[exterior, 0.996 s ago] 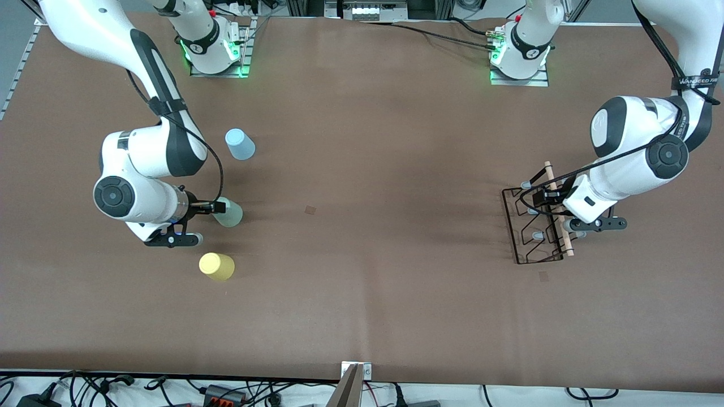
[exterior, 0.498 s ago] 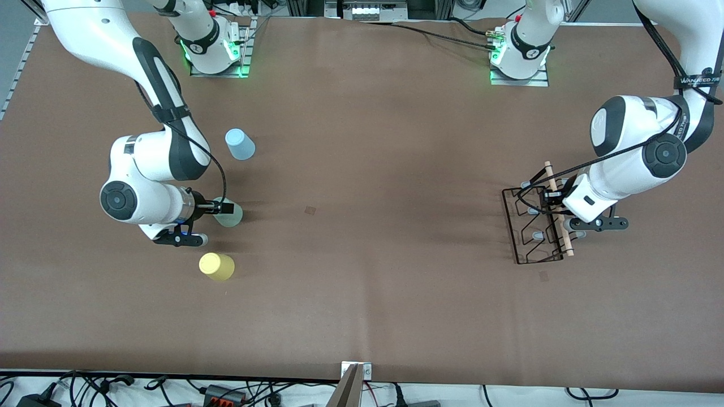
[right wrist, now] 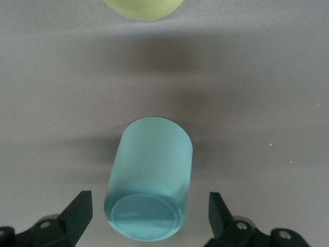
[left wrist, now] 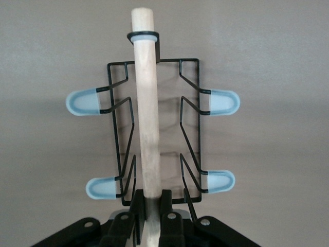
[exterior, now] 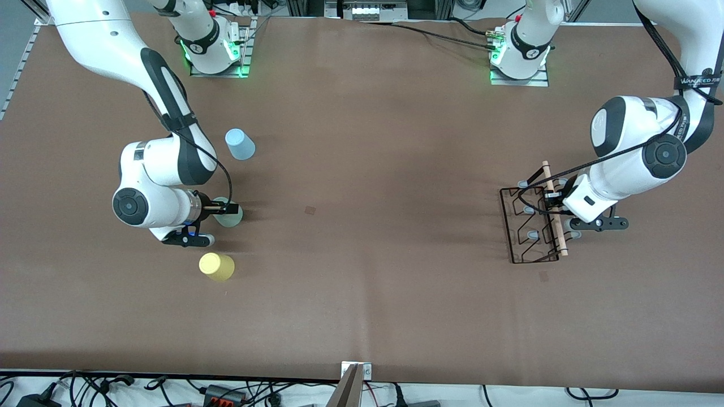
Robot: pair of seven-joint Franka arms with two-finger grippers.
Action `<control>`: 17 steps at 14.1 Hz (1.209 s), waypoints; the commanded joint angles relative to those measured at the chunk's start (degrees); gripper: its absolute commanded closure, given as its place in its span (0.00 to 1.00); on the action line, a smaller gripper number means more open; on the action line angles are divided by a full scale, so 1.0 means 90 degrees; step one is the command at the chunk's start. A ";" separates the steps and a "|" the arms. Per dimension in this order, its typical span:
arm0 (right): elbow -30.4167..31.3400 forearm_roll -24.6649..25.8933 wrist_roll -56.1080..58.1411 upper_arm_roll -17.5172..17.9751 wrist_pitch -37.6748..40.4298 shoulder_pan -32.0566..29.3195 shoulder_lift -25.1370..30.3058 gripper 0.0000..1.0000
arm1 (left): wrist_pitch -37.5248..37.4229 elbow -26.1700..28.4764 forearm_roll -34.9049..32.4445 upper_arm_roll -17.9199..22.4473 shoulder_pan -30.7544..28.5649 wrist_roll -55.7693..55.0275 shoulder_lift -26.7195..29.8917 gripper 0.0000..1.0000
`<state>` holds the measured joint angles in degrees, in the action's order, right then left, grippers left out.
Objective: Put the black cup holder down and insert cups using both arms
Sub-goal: 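Close the left gripper on the handle while the right gripper grasps the teal cup, then lift the black wire rack with the left gripper toward the table center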
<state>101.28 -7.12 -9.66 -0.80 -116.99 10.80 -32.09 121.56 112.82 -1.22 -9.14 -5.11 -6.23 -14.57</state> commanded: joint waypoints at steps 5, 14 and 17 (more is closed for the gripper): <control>0.0026 -0.0107 -0.0079 -0.0018 -0.0058 0.0109 -0.0057 0.18 | -0.1746 -0.1409 -0.0089 -0.1170 0.0177 -0.0089 -0.0060 0.99; -0.1006 -0.0107 -0.0011 -0.0038 0.1198 0.0060 0.0265 0.68 | -0.2374 -0.4251 -0.0001 -0.1397 0.2538 -0.2812 -0.1924 1.00; -0.1653 -0.0107 -0.0001 -0.0047 0.1797 0.0040 0.0255 0.68 | -0.2180 -0.4956 -0.0031 -0.1387 0.2959 -0.3360 -0.2618 0.99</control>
<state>89.75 -7.33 -9.81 -1.10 -103.69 11.28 -29.47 102.73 76.21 -1.18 -21.85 19.42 -34.18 -32.78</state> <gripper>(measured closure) 0.344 0.846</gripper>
